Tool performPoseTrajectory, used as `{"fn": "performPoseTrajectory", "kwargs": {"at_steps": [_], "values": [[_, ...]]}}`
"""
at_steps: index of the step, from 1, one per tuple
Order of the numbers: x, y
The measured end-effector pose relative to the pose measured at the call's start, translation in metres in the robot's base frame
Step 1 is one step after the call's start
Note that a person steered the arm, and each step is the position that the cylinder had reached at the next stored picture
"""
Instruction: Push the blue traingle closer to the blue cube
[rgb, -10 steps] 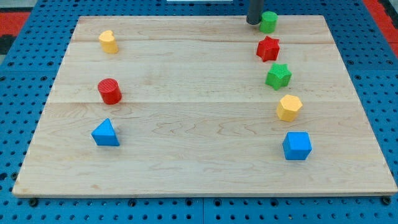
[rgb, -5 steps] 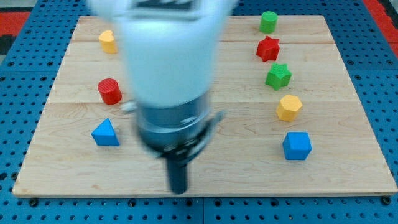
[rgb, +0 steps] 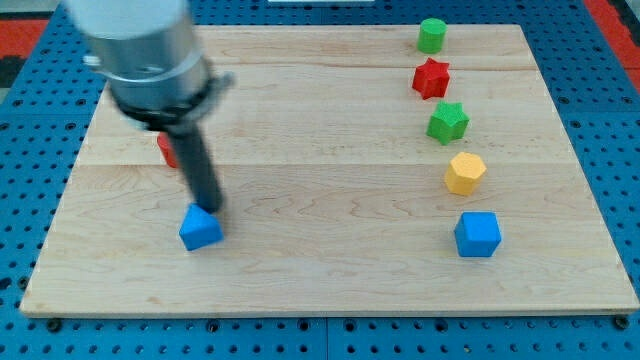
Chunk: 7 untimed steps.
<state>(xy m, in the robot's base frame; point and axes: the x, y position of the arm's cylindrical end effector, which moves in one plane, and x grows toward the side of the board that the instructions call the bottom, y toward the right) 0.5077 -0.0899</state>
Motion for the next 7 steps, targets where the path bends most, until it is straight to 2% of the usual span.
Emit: {"fn": "performPoseTrajectory", "kwargs": {"at_steps": [1, 4, 5, 6, 7], "values": [[0.010, 0.028], [0.018, -0.139], [0.029, -0.079], [0.025, 0.037], [0.016, 0.026]]}}
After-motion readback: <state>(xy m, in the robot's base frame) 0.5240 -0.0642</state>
